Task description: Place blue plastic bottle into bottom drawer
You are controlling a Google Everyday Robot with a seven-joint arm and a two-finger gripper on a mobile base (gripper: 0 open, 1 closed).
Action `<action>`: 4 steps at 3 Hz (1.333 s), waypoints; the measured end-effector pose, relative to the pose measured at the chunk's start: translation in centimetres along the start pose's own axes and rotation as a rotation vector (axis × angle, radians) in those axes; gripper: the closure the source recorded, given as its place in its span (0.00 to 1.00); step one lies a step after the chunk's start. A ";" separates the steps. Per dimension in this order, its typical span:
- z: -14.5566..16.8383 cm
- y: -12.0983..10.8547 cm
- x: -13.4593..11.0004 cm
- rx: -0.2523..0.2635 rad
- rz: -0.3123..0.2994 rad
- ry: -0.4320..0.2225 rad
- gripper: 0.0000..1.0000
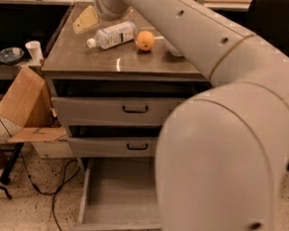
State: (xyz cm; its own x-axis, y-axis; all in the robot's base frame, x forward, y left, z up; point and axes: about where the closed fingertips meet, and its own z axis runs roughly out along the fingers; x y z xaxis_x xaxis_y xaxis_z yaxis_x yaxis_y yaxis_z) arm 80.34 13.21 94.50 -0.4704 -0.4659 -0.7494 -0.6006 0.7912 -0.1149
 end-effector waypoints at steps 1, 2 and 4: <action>2.6 -0.1 -1.0 0.016 0.005 0.018 0.00; 4.3 -1.0 -0.7 0.057 0.035 0.077 0.00; 6.4 -0.2 -0.3 0.126 0.183 0.095 0.00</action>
Offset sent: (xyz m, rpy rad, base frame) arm 0.0609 0.0037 -0.0273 -0.0961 0.0994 -0.1549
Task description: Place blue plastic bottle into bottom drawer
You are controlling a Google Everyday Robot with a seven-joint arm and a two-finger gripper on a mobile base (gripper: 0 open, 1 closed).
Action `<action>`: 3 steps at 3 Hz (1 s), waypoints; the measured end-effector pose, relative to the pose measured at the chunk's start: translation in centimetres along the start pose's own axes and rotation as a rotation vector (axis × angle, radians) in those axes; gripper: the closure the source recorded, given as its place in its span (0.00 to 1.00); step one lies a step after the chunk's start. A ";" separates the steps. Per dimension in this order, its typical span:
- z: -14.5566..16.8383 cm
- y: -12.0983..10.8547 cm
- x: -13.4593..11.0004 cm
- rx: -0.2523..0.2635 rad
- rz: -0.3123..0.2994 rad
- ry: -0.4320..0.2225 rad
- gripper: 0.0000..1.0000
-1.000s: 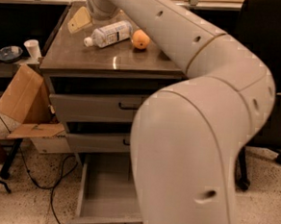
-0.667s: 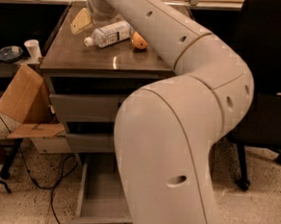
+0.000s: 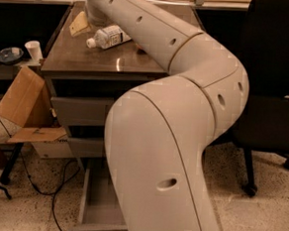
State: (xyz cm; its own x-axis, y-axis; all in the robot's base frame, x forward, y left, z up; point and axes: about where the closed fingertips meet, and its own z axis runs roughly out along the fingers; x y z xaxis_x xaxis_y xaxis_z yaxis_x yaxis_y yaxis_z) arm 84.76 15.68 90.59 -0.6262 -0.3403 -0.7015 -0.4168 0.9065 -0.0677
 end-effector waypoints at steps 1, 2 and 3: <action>0.3 1.6 -0.3 0.000 0.029 -0.044 0.00; 0.9 2.8 0.1 0.000 0.075 -0.060 0.00; 1.7 4.0 0.4 0.002 0.154 -0.042 0.00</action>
Offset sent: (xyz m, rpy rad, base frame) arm -0.0145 0.0394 -0.0159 0.1341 -0.0378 -0.1038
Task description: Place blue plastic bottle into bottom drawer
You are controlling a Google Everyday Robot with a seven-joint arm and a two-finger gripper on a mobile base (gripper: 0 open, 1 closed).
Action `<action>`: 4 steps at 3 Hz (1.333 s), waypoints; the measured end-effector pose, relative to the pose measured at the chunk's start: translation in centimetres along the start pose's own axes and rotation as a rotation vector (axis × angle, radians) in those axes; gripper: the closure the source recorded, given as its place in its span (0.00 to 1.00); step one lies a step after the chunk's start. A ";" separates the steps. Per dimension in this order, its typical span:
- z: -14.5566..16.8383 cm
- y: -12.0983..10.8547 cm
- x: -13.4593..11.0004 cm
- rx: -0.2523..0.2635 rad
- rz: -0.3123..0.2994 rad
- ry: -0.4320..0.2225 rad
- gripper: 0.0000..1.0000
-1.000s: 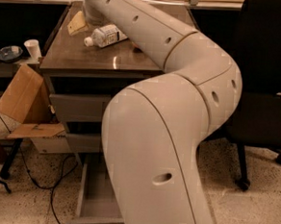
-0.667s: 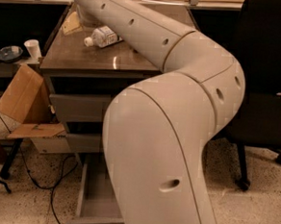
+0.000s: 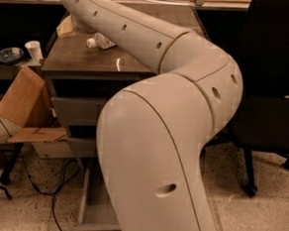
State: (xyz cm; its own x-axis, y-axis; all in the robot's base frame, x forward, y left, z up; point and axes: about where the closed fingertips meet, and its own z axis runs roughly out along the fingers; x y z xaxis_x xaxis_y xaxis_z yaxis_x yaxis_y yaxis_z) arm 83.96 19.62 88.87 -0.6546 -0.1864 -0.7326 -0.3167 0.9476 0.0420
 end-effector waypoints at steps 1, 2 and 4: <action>0.1 0.1 0.2 -0.009 -0.001 0.002 0.00; 0.7 -0.1 0.4 -0.019 0.030 0.016 0.00; 2.7 -2.5 1.2 0.031 0.181 0.078 0.00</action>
Offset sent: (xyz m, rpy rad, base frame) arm 0.0090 -0.0021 -0.0109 0.0738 0.0609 -0.0302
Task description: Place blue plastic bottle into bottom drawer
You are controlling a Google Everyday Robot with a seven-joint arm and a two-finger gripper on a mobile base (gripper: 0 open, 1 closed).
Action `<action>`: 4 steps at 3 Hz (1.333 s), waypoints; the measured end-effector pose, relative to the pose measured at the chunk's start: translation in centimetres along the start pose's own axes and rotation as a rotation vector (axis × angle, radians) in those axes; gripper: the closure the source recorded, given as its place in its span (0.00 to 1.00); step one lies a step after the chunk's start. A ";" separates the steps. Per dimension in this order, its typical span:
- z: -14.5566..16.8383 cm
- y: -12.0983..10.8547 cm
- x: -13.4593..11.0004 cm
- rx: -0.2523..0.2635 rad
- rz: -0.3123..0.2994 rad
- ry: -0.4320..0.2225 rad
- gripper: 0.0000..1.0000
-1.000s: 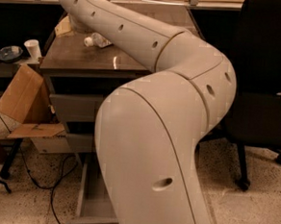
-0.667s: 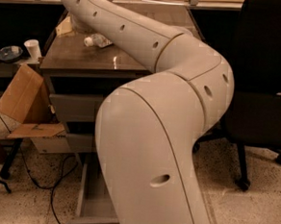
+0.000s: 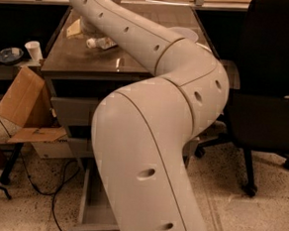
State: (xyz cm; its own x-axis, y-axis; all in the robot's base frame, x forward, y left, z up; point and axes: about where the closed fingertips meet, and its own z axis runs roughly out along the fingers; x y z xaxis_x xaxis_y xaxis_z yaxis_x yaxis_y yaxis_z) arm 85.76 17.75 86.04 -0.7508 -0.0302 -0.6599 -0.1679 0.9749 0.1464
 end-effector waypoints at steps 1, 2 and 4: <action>0.7 -0.6 0.0 0.014 0.042 0.019 0.00; 1.0 -0.5 -0.9 0.010 0.090 0.000 0.00; 1.8 -0.2 -0.6 0.038 0.079 0.033 0.00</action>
Offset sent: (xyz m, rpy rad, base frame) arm 0.0173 -0.0051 0.0047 0.0671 0.0165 -0.0902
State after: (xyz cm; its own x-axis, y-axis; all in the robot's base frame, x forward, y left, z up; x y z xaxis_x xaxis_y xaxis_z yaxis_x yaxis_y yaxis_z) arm 87.38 17.99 85.06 -0.7814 0.0403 -0.6227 -0.0837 0.9821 0.1686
